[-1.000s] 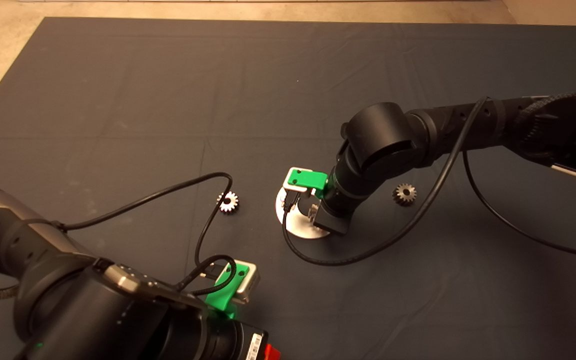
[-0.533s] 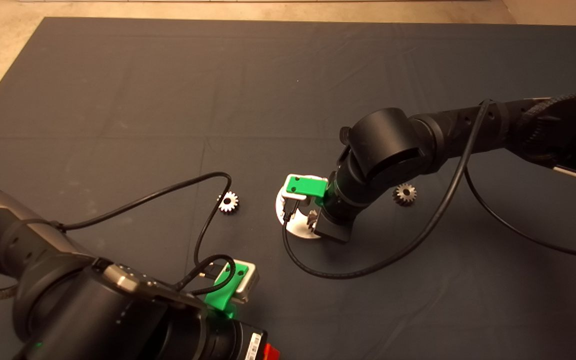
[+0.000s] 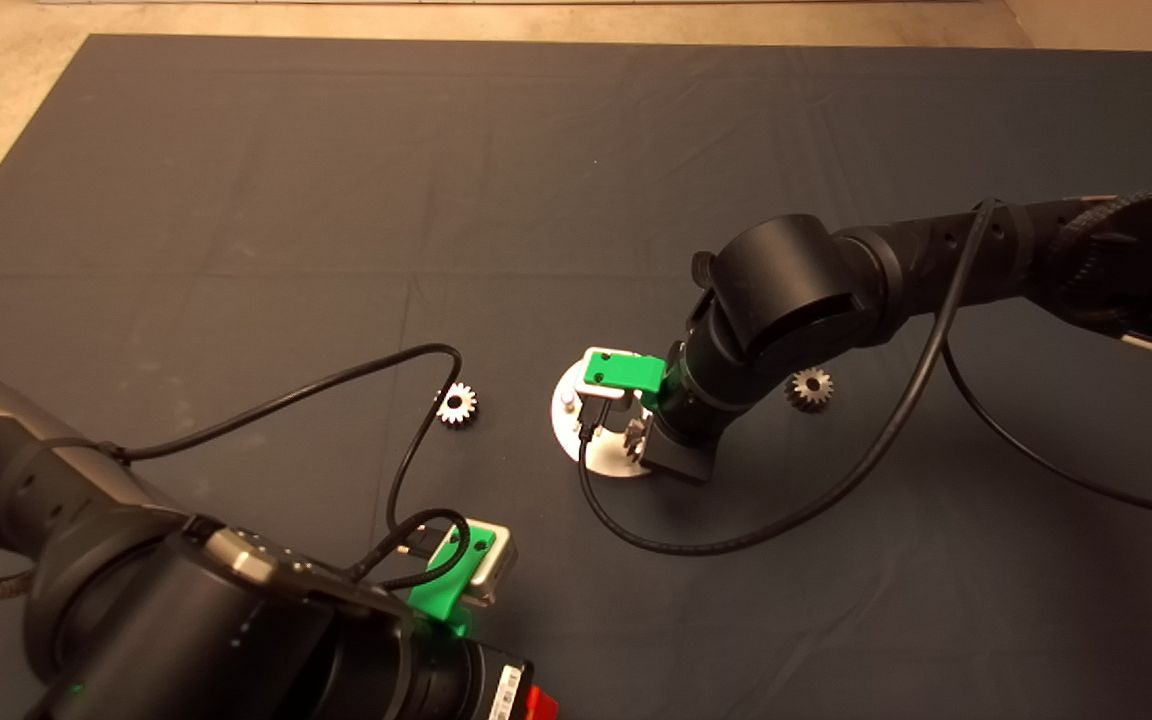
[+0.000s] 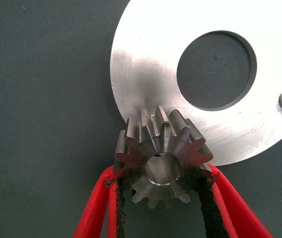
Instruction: Install three planetary gears onto the carrier pins
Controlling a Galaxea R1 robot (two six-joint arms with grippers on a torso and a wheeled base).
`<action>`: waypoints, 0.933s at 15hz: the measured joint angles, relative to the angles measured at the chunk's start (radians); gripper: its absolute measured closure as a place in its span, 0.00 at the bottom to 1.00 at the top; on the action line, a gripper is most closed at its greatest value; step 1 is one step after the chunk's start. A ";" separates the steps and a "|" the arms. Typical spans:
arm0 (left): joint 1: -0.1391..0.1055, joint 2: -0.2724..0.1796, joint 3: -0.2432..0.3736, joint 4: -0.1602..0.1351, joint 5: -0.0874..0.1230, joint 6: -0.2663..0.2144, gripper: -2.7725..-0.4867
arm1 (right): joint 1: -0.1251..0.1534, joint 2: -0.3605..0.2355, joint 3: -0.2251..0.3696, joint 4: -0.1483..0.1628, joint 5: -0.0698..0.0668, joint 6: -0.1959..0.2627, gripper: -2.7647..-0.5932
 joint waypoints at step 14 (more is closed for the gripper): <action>0.000 0.000 0.000 0.000 0.000 0.000 0.26 | 0.000 0.000 0.026 0.000 0.000 -0.025 0.90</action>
